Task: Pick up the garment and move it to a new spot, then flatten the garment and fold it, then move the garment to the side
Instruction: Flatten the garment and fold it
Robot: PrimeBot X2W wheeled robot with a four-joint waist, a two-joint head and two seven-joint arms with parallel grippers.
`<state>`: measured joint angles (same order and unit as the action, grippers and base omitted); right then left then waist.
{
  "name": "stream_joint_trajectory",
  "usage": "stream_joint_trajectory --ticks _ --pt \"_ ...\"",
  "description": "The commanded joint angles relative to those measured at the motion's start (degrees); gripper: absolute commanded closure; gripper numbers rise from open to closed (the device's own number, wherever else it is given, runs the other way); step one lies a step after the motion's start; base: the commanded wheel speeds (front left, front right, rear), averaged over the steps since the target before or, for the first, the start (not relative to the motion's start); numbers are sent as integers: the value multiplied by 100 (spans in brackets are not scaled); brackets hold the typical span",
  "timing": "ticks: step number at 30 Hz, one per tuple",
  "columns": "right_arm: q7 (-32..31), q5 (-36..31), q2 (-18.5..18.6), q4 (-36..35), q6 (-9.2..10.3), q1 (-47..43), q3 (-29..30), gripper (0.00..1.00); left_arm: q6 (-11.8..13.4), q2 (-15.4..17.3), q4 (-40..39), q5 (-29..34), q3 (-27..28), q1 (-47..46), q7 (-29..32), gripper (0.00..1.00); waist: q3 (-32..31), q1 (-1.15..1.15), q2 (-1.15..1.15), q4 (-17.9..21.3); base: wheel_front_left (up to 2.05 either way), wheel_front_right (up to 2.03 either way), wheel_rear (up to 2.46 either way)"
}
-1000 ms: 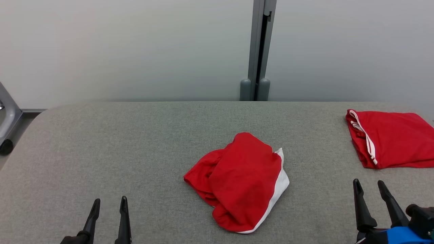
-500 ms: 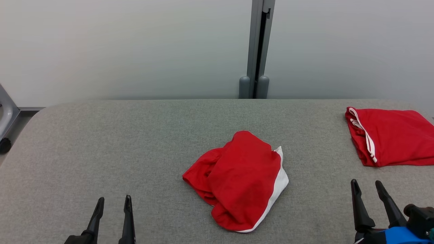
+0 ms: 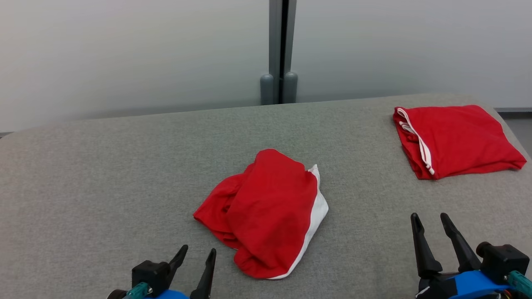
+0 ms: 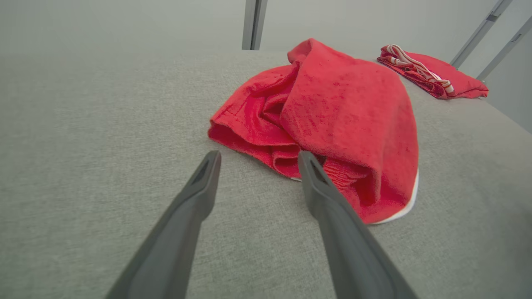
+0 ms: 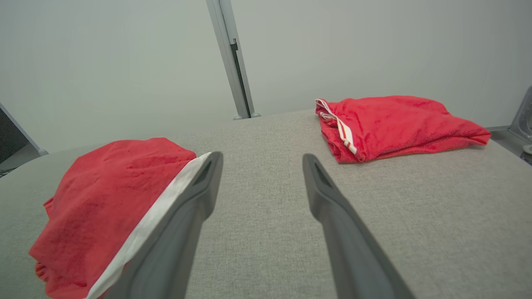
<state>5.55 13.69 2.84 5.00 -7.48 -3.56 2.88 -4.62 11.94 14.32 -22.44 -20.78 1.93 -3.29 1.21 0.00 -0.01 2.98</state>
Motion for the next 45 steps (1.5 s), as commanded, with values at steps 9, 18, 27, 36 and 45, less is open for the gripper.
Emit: stream_joint_trajectory --ticks 9,18,27,36,45 --pt "73 92 11 64 -2 271 -217 0 -288 260 976 -249 -974 -770 435 0 339 0 1 511 0 0 0" --pt "153 111 10 130 -3 345 -254 0 -293 690 1090 -1021 -1910 -1287 436 0 454 0 1 720 0 0 0" --pt "180 110 10 145 -3 378 -247 0 -274 644 1362 -1296 -2018 -1668 212 100 504 0 1 790 0 0 0" --pt "187 130 10 127 -3 394 -166 0 74 441 544 -1235 -1551 -2332 -498 100 522 0 1 686 0 0 0" --pt "211 157 10 160 -2 477 -241 0 74 -95 23 -1076 -1589 -3886 -125 100 591 0 1 682 0 0 0"
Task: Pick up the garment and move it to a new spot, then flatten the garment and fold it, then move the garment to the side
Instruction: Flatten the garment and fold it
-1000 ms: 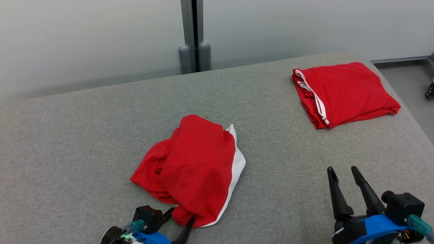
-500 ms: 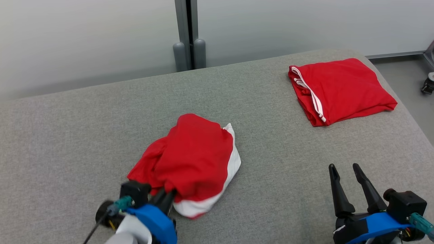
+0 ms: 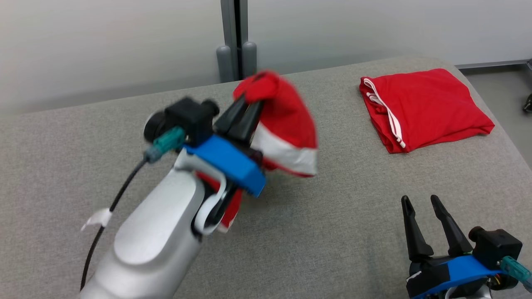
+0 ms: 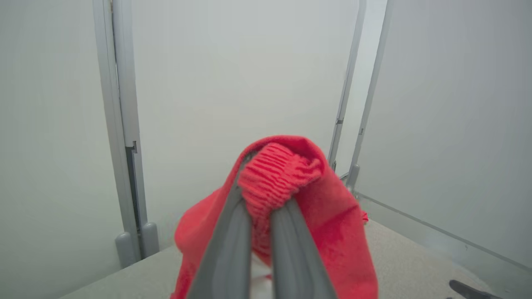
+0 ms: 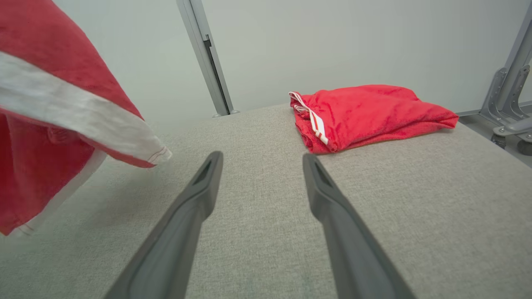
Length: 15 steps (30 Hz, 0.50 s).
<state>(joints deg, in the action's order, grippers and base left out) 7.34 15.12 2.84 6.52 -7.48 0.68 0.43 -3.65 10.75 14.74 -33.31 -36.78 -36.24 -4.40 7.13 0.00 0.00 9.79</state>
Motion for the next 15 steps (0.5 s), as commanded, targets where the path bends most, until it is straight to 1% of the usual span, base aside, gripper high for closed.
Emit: stream_joint_trajectory --ticks 1,2,5,7,8,10,15 --pt "27 12 10 11 -3 63 -7 0 -34 -96 -34 -51 49 -226 -60 100 9 0 0 12 0 0 0" --pt "33 15 9 15 -3 72 -20 0 -49 -228 -62 -122 100 -373 -122 100 21 0 0 26 0 0 0" --pt "54 23 10 31 -3 96 -12 0 -95 -459 -91 -325 248 -719 -290 100 39 0 0 44 0 0 0" --pt "75 34 9 45 -3 103 7 0 -84 -533 -67 -452 336 -844 -364 100 46 0 0 35 0 0 0" --pt "86 34 9 54 -3 100 18 0 -23 -552 -16 -483 381 -855 -373 100 41 0 0 23 0 0 0" --pt "106 58 10 73 -3 86 28 0 146 -442 186 -436 408 -731 -271 100 27 0 0 -12 0 0 0" --pt "143 110 8 106 -3 57 10 0 687 -12 1033 -271 296 -26 242 100 36 0 0 -164 0 0 0"
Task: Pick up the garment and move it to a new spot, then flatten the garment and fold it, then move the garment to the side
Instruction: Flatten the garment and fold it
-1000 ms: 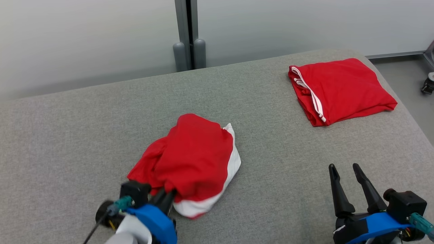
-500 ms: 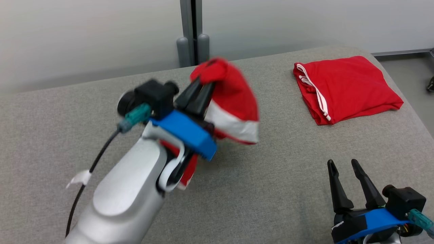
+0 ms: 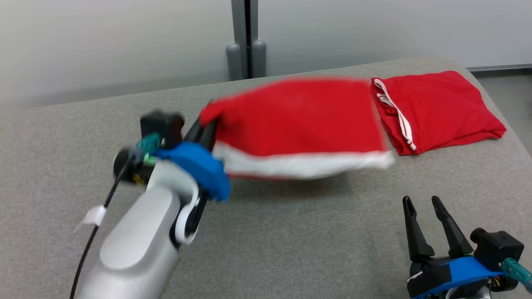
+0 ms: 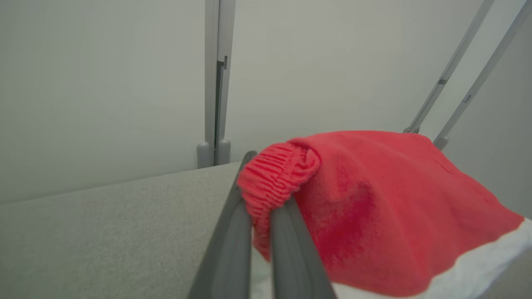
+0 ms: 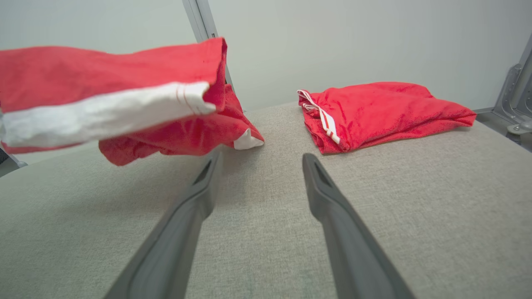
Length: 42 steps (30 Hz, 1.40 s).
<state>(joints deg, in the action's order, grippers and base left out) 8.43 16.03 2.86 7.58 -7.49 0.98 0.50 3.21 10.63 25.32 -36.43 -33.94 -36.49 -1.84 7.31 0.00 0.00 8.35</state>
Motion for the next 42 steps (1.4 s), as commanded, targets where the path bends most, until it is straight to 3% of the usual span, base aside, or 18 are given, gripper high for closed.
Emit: stream_joint_trajectory --ticks 1,10,15,20,26,37,40,42 --pt "35 14 8 7 -2 26 -1 0 104 42 147 13 7 170 52 100 28 0 0 -61 0 0 0" --pt "-4 -57 10 -28 -1 110 -26 0 872 71 1226 -192 327 1019 -199 100 75 0 0 -353 0 0 0" --pt "-23 -78 8 -17 -2 61 11 0 1033 34 1359 -438 606 1340 -463 100 19 0 0 -473 0 0 0" --pt "-35 -77 8 -37 -2 17 18 0 1010 84 1126 -567 660 1689 -540 100 -47 0 0 -579 0 0 0" --pt "-65 -95 9 -58 -2 -22 4 0 1220 299 289 -670 708 2295 -377 100 -144 0 0 -632 0 0 0" --pt "-78 -103 10 -135 -2 -34 -20 0 2181 1114 -3068 -827 674 3726 944 100 -66 0 0 -400 0 0 0" --pt "-59 -105 9 -158 -1 -29 7 0 2282 1222 -3346 -830 765 3791 978 100 -14 0 0 -340 0 0 0" --pt "-59 -105 7 -173 -2 -6 -9 0 2195 1191 -3174 -822 754 3594 969 100 44 0 0 -299 0 0 0"
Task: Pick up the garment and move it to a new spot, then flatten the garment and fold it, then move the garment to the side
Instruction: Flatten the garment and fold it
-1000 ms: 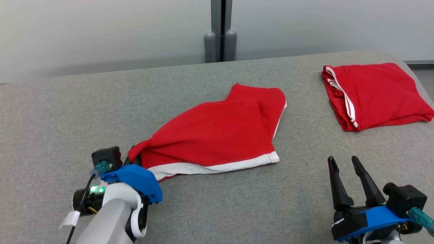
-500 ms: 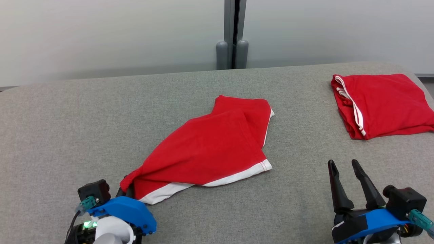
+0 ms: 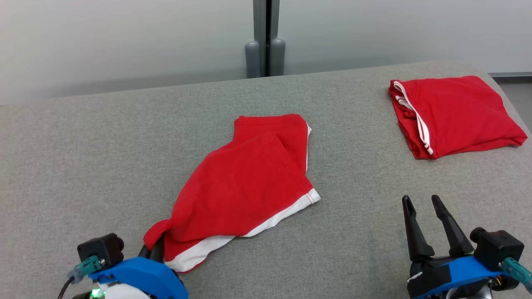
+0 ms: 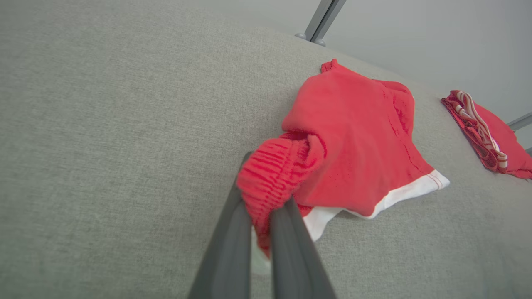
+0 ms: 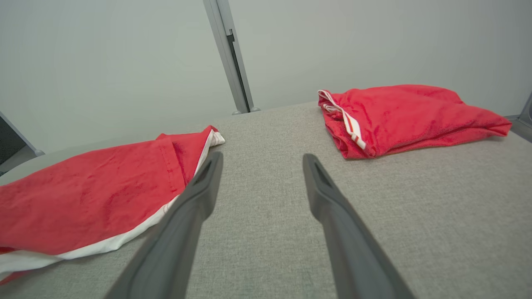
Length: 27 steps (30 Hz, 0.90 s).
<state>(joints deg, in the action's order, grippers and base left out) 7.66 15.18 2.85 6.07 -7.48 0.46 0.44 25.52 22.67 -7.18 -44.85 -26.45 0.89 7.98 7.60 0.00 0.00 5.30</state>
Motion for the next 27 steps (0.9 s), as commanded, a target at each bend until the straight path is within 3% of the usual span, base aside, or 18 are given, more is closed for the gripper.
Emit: stream_joint_trajectory --ticks 1,9,15,16,17,22,27 --pt "19 -16 9 -30 -3 67 -14 0 -97 -36 238 48 -12 -293 -37 100 54 0 0 26 0 0 0" --pt "2 -12 8 -80 -2 270 -107 0 -589 -479 2106 157 -96 -1589 -348 100 350 0 0 224 0 0 0" --pt "48 31 9 -47 -3 380 -142 0 -851 -784 3469 212 39 -2368 -981 100 525 0 0 384 0 0 0" --pt "59 34 9 -41 -3 386 -134 0 -895 -810 3642 203 91 -2442 -1124 81 533 0 0 393 0 0 0" --pt "65 35 10 -39 -2 389 -118 0 -933 -848 3769 176 130 -2498 -1239 0 535 0 0 395 0 0 0" --pt "71 -25 9 -36 -3 318 30 0 -1251 -958 4017 56 241 -2467 -1745 0 456 0 0 260 0 0 0" --pt "27 -72 9 -81 -2 256 95 0 -1657 -961 3731 -36 279 -2100 -2095 0 295 0 0 2 0 0 0"
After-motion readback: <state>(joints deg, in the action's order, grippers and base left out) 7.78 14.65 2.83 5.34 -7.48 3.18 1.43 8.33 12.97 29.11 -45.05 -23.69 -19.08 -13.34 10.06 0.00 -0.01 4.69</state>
